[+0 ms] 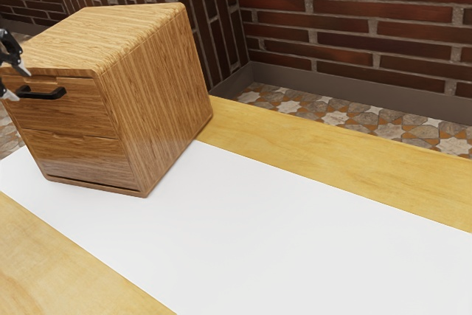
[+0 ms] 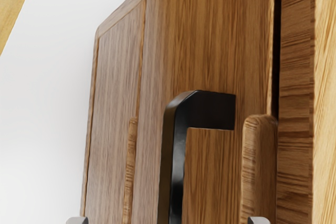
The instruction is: Pull the drawer handle with one arm to open the drawer
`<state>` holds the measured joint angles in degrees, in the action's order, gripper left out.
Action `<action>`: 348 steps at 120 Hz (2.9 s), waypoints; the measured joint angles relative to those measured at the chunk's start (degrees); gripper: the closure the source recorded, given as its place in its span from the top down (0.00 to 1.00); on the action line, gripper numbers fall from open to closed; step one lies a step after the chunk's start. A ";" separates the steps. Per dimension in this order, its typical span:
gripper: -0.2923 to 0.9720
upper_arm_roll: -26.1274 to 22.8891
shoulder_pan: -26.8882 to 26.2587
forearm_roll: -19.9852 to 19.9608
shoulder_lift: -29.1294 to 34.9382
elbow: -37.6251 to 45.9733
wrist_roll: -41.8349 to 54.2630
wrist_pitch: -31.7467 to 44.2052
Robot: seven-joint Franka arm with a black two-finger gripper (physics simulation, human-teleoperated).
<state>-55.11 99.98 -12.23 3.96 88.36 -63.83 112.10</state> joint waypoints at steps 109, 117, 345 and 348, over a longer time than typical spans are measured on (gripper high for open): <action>0.43 -0.47 -0.89 -0.55 -1.51 2.90 -1.56 5.30; 0.42 -0.72 -0.67 -0.56 -1.51 3.14 -1.77 5.43; 0.34 -1.25 3.50 -6.75 6.29 9.89 -2.81 4.98; 0.34 -1.24 3.66 -7.04 6.58 10.00 -2.70 4.95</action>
<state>-56.35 103.63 -19.27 10.54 98.36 -66.52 117.06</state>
